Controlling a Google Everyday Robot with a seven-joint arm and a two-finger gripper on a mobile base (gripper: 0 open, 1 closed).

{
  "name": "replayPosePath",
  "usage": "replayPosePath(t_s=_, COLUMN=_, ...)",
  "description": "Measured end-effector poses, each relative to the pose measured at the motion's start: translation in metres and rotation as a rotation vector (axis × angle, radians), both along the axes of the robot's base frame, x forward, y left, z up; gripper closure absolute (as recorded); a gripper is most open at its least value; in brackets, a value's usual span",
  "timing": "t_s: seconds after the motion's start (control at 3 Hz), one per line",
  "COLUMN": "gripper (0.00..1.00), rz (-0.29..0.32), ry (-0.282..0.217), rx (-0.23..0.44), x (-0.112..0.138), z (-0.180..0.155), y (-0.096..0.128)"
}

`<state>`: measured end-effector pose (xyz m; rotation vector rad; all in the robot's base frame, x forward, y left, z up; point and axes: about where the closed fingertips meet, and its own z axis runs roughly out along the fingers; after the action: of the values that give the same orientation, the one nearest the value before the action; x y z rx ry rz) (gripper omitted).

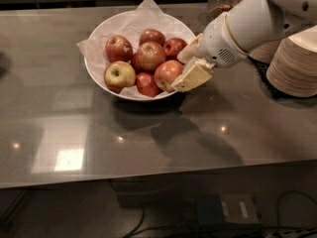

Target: Pick apple from white bowl

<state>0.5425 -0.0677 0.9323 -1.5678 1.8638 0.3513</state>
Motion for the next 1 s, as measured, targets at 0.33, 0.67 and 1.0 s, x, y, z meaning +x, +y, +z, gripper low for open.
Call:
replayPosePath(t_s=0.33, gripper=0.23, rz=-0.010, ry=0.004, rx=0.007, x=0.002, z=-0.001, y=0.002)
replayPosePath(t_s=0.67, gripper=0.18, rz=-0.011, ry=0.009, rx=0.025, x=0.002, z=0.002, y=0.009)
replayPosePath(t_s=1.0, gripper=0.20, rz=-0.012, ry=0.019, rx=0.043, x=0.004, z=0.006, y=0.017)
